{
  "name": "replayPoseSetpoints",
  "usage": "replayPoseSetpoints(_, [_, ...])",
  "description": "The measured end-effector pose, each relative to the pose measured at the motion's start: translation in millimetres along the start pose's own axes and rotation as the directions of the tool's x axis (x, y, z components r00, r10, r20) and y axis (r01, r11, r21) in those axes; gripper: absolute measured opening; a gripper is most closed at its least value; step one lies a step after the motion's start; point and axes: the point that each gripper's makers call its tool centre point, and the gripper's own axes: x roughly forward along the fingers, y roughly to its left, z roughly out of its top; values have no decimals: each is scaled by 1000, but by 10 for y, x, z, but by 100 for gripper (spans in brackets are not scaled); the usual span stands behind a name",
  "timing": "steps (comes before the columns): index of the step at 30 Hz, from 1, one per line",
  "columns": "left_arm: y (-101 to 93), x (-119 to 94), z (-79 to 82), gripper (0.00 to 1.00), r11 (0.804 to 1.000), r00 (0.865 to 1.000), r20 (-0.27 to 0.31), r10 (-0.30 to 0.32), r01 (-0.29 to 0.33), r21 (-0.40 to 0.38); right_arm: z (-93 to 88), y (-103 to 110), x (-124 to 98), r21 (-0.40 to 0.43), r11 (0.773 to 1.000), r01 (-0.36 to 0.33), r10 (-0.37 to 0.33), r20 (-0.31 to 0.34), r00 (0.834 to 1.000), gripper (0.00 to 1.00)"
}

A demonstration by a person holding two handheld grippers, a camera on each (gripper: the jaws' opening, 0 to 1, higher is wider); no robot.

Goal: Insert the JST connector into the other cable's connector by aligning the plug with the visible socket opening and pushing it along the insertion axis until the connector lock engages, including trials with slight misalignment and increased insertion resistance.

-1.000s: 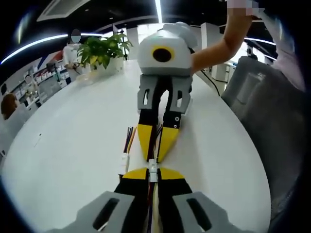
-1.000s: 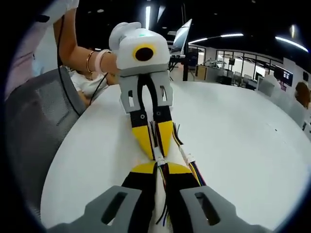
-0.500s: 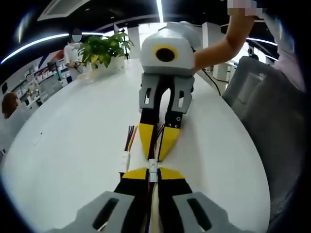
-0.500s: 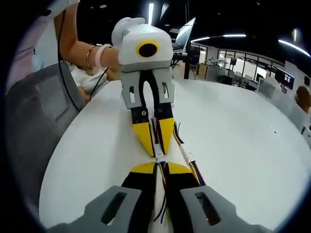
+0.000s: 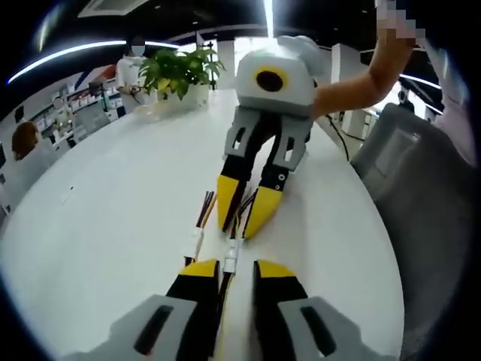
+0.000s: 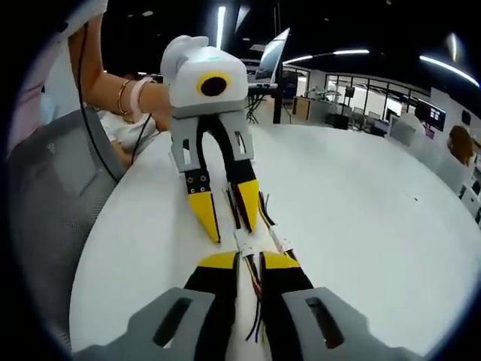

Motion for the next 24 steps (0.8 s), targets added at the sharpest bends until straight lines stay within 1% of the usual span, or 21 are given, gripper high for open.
replayPoseSetpoints(2, [0,-40,35,14,1000,1000,16,9,-9,-10,24,16,-23,9,1000,3,-3,2,1000,11])
replayPoseSetpoints(3, [-9,-68,73,15,1000,999,34,10,-9,-22,29,21,-32,17,1000,3,-3,2,1000,13])
replayPoseSetpoints(4, [-14,-79,86,15,1000,999,40,9,-8,-27,32,25,-36,21,1000,3,-3,3,1000,15])
replayPoseSetpoints(5, [-32,-122,130,16,999,998,61,9,-6,-49,50,26,-60,31,999,11,-11,7,1000,17])
replayPoseSetpoints(8, [-55,-194,183,19,998,996,83,17,-11,-63,92,47,-107,51,998,24,-25,13,1000,20])
replayPoseSetpoints(9, [-63,-234,221,21,997,994,104,23,-15,-78,124,53,-146,59,998,34,-35,15,999,21])
replayPoseSetpoints(11, [-108,-311,329,22,992,984,177,23,-1,-125,155,36,-196,64,997,52,-53,20,998,25])
replayPoseSetpoints(12, [-116,-373,384,22,991,976,215,37,-8,-135,176,34,-219,70,996,60,-62,24,998,27])
replayPoseSetpoints(13, [-111,-395,396,23,990,973,224,48,-16,-143,207,45,-238,78,994,71,-74,30,997,29])
replayPoseSetpoints(16, [-121,-530,453,27,978,960,265,94,-39,-206,248,43,-317,90,992,88,-92,40,995,35])
replayPoseSetpoints(17, [-125,-581,457,30,975,957,269,108,-48,-218,287,103,-367,97,991,91,-96,45,994,36])
replayPoseSetpoints(19, [-152,-658,472,36,965,954,268,136,-66,-255,319,127,-410,98,990,100,-105,49,993,37])
replayPoseSetpoints(21, [-144,-722,472,44,960,948,268,171,-99,-260,345,145,-468,96,989,116,-121,47,992,38])
replayPoseSetpoints(23, [-169,-777,472,49,960,946,261,192,-126,-250,364,148,-505,101,987,125,-130,50,990,39])
replayPoseSetpoints(24, [-175,-809,477,51,960,943,257,210,-149,-239,374,153,-535,110,985,133,-139,46,989,39])
